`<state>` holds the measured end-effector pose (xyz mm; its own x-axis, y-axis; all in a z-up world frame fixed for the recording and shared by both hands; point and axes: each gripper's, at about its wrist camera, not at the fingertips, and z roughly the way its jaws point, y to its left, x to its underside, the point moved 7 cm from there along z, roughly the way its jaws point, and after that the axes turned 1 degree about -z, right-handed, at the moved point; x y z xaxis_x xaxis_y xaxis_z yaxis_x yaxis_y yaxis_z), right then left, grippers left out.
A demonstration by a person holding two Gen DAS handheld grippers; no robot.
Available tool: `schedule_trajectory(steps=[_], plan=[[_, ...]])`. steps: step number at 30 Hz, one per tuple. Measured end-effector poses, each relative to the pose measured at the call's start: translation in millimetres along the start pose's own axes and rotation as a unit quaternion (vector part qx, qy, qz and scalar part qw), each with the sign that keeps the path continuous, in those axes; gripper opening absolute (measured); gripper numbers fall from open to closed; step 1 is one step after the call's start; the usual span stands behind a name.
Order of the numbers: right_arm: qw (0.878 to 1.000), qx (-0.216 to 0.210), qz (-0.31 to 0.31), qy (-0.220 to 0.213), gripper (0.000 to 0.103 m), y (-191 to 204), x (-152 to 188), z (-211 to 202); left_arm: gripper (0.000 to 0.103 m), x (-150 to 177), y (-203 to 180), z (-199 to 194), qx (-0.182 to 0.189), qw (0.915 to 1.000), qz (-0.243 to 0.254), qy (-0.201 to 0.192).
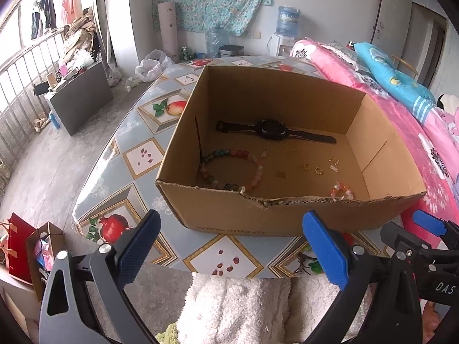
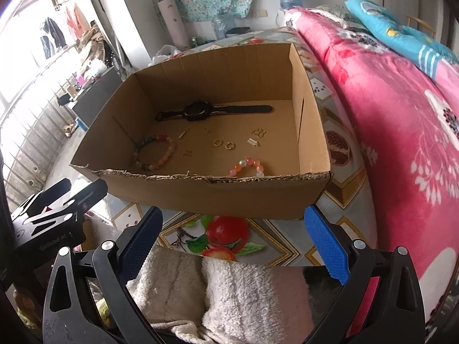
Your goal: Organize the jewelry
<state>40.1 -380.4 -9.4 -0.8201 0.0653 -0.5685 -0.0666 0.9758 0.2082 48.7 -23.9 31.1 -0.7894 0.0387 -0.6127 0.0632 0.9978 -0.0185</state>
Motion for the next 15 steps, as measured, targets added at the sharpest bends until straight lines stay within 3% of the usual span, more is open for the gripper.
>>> schedule_trajectory(steps=[11,15], plan=[[1.000,0.013,0.011,0.007,0.095,1.1,-3.6,11.8,0.097,5.0,-3.7,16.9,-0.009,0.9991,0.000,0.042],[1.000,0.018,0.011,0.008,0.095,4.6,-4.8,14.7,0.097,4.5,-4.1,16.2,-0.007,0.9991,0.005,0.041]])
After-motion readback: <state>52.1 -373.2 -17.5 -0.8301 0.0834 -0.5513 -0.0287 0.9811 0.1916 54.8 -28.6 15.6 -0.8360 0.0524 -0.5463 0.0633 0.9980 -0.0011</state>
